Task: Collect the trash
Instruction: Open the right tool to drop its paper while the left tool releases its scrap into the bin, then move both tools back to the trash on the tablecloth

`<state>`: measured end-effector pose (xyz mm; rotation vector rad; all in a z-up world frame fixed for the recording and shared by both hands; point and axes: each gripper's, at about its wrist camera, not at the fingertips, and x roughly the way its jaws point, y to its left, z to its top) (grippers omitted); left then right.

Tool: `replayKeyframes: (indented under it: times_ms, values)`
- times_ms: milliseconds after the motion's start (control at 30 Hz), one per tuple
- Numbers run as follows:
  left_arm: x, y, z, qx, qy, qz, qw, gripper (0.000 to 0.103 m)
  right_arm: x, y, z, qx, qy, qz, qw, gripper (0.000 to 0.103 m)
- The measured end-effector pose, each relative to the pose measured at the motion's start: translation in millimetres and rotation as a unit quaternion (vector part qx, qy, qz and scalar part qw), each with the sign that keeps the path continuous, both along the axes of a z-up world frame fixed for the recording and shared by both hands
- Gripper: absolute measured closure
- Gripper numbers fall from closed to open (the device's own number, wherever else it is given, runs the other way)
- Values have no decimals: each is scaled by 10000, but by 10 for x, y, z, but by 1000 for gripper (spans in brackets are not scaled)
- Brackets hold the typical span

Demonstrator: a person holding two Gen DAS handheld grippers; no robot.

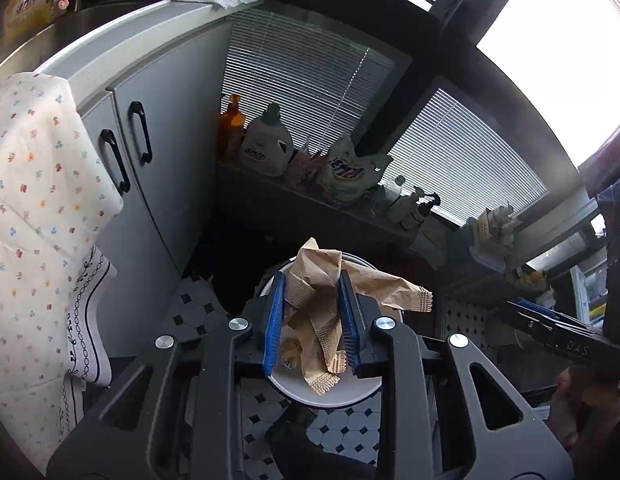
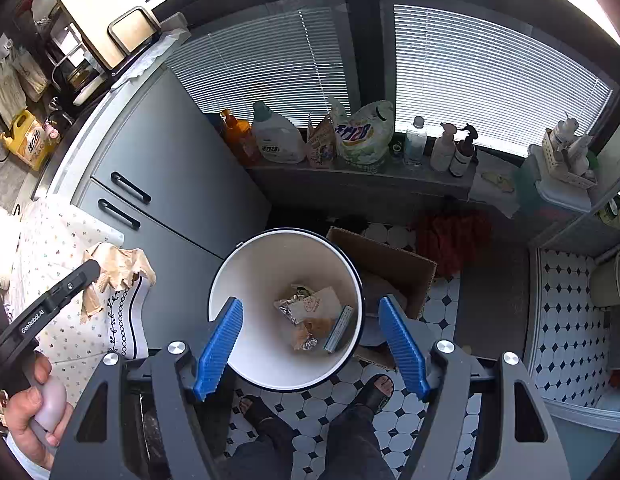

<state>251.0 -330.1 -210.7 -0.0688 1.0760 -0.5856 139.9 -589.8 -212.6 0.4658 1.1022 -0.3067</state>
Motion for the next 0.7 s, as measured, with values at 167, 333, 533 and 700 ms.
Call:
replayKeyframes:
  times_ms: [167,333,533,700]
  values:
    - [-35,-267,-130,-222,336,-281,9988,67,-126,-143,21,-40,-2,-155,9999,31]
    - [-79,-300,-40,-351,225,-340,9986,32,-157,-186,45,15,-38,-219,9998,31]
    - [-34,-16,130,-215,5,-123,9997,21,-35,40,186,-112,-268,-15,9996,17]
    - [-2,386,378,-71,-333,289,9990,14,146,336,364,-83,-568,218,9981,8]
